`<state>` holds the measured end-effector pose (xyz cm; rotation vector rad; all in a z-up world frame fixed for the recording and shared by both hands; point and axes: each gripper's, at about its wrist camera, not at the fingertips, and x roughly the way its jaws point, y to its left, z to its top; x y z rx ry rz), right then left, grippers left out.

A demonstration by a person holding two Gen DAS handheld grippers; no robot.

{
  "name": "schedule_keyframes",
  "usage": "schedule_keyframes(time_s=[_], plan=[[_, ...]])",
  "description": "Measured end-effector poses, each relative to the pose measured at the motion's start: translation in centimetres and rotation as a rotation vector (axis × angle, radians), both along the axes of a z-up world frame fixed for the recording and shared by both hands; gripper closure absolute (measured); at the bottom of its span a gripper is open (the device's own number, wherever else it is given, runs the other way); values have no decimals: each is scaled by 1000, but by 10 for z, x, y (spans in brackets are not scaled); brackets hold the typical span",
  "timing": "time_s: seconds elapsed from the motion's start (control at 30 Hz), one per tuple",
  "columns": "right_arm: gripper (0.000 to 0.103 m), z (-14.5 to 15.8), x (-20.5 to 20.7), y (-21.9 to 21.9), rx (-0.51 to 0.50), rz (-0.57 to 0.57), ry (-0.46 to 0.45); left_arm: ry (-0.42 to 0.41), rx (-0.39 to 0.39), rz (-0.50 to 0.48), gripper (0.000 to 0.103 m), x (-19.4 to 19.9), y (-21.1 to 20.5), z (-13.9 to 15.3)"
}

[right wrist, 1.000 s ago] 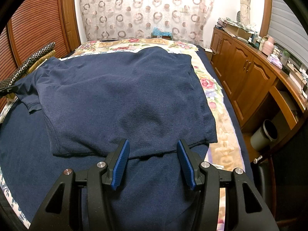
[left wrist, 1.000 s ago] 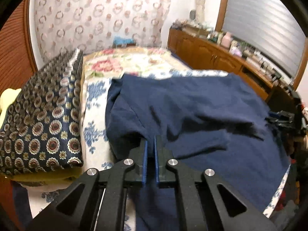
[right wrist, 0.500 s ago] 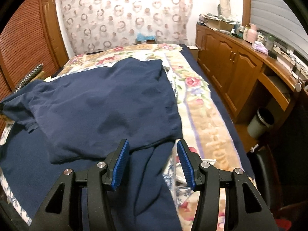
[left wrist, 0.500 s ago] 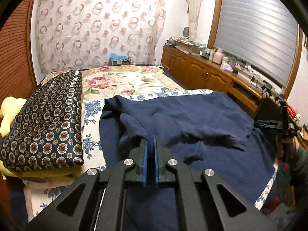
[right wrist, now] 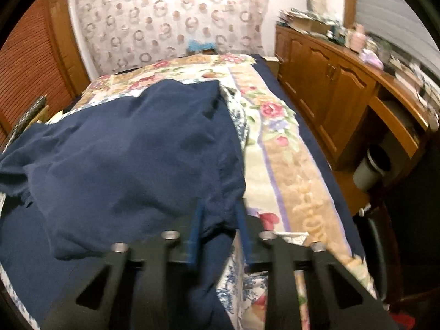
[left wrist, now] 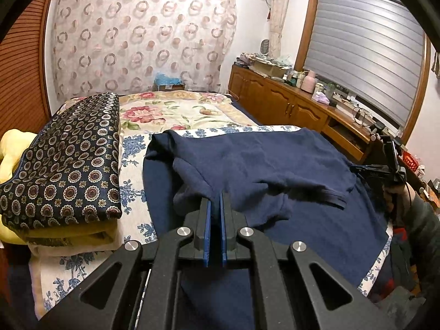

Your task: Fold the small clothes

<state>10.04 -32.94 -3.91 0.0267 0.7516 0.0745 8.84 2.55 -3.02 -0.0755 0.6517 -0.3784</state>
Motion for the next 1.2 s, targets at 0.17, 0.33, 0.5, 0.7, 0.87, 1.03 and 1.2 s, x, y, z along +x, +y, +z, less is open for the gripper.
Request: schedule_keyframes(time_s=[0.17, 0.33, 0.5, 0.7, 0.87, 1.03, 1.2], plan=[[95, 25, -21, 14, -79, 17, -120, -30, -22, -7, 97, -14, 4, 12], [95, 60, -49, 16, -81, 17, -251, -66, -33, -1, 97, -28, 13, 25], [95, 86, -80, 12, -60, 29, -318, -89, -55, 2, 97, -45, 24, 36], [95, 92, -125, -1, -31, 60, -318, -81, -42, 2, 97, -67, 29, 34], [95, 85, -139, -21, -59, 66, -261, -34, -25, 22, 97, -81, 35, 16], [95, 57, -138, -22, -56, 70, -145, 46, -2, 48, 96, -80, 35, -12], [84, 38, -120, -15, -94, 65, -75, 88, 4, 49, 75, -79, 38, -27]])
